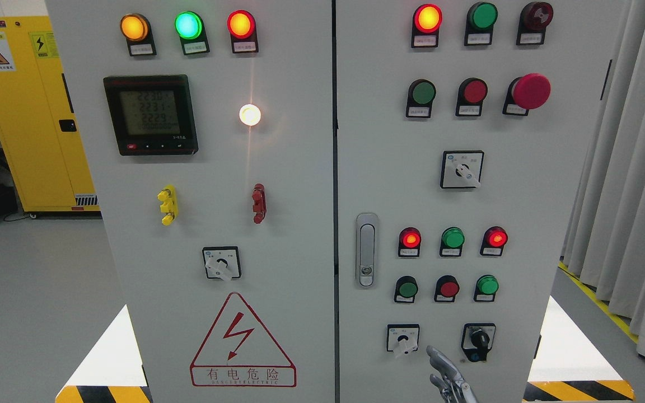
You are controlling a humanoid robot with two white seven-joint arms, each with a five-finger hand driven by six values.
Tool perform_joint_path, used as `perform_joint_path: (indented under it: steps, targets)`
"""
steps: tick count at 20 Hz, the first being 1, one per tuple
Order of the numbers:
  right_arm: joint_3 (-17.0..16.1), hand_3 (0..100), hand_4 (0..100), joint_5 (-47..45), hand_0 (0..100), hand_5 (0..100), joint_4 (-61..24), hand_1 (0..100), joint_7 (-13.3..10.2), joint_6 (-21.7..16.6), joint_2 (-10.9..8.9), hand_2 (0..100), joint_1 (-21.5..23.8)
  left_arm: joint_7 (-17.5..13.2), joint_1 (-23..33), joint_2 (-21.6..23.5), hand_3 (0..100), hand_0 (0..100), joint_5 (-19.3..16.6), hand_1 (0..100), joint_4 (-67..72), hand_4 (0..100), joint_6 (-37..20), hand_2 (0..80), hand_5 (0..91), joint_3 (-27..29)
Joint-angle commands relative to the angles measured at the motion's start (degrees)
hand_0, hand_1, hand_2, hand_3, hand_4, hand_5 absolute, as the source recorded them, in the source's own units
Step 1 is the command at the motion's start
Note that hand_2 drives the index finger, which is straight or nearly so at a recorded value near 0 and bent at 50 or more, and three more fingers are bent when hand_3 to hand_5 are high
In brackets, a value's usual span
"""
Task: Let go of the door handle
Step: 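Raise the right hand up toward the silver door handle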
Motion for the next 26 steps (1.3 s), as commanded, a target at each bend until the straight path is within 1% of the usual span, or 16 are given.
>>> perform_joint_path:
  steps: [1,8,10,11,12,13,15,17,18,19,20,21,22,24,25,26]
  targets:
    - [0.95,0,0,0.01,30,0,-0.36,14,0.08,0.02,-0.03,0,-0.06,-0.01,0.0,0.0,0,12,0.0,56,-0.7,0,-0.05,0.0,0.0,0.0]
    - [1.04,0,0,0.54,29,0,-0.36,14,0.17,0.38,-0.03,0,-0.32,-0.01,0.0,0.0,0,12,0.0,56,-0.7,0,-0.05,0.0,0.0,0.0]
    - [0.95,0,0,2.54,28,0,-0.71,14,0.08,0.46,-0.21,0,-0.85,-0.01,0.0,0.0,0,12,0.0,56,-0.7,0,-0.05,0.0,0.0,0.0]
    - [0.61,1,1,4.65,26,0,-0.71,19,0.08,0.46,-0.12,0,-1.2,-0.01,0.0,0.0,0,12,0.0,56,-0.7,0,-0.05,0.0,0.0,0.0]
    - [0.51,8,11,6.93,23,3,-0.71,26,0.08,0.46,-0.12,0,-1.29,-0.01,0.0,0.0,0,12,0.0,56,-0.7,0,-0.05,0.0,0.0,0.0]
    - [0.51,23,33,8.61,22,21,-0.71,34,0.0,0.46,-0.03,0,-1.29,-0.01,0.0,0.0,0,12,0.0,56,-0.7,0,-0.05,0.0,0.0,0.0]
    - [0.6,39,52,11.16,27,43,-0.89,38,-0.18,0.38,-0.03,0,-1.64,-0.01,0.0,0.0,0,12,0.0,56,-0.7,0,-0.05,0.0,0.0,0.0]
    - [0.69,44,56,14.67,33,47,-0.89,39,-2.1,0.46,0.05,0,-2.95,-0.01,0.0,0.0,0,12,0.0,56,-0.7,0,-0.05,0.0,0.0,0.0]
    - [0.78,52,65,16.95,37,59,-0.63,39,-3.68,0.55,0.05,0,-3.57,-0.01,0.0,0.0,0,12,0.0,56,-0.7,0,-0.05,0.0,0.0,0.0]
    - [0.95,56,70,19.41,38,66,-0.54,39,-5.35,1.07,0.05,0,-4.36,-0.01,0.0,0.0,0,12,0.0,56,-0.7,0,-0.05,0.0,0.0,0.0]
    - [1.13,61,74,21.96,43,72,-0.62,39,-7.28,2.04,0.05,0,-5.06,-0.01,0.0,0.0,0,12,0.0,56,-0.7,0,-0.05,0.0,0.0,0.0]
    - [1.48,63,75,24.68,45,75,-0.62,38,-9.47,2.92,0.05,0,-5.68,-0.01,0.0,0.0,0,12,0.0,56,-0.7,0,-0.05,0.0,0.0,0.0]
    - [2.44,69,80,27.32,48,83,-0.62,38,-11.58,3.62,0.05,0,-6.38,-0.01,0.0,0.0,0,12,0.0,56,-0.7,0,-0.05,0.0,0.0,0.0]
    - [4.72,70,82,31.89,49,85,-0.62,37,-14.76,5.11,0.49,0,-7.7,-0.01,0.0,0.0,0,12,0.0,56,-0.7,0,-0.05,0.0,0.0,0.0]
    - [6.04,73,85,34.0,48,89,-0.62,37,-15.81,5.99,0.67,0,-8.23,-0.01,0.0,0.0,0,12,0.0,56,-0.7,0,-0.05,0.0,0.0,0.0]
    - [7.7,82,91,36.72,46,99,-0.62,37,-16.96,6.96,0.67,0,-8.84,-0.01,0.0,0.0,0,12,0.0,56,-0.7,0,-0.05,0.0,0.0,0.0]
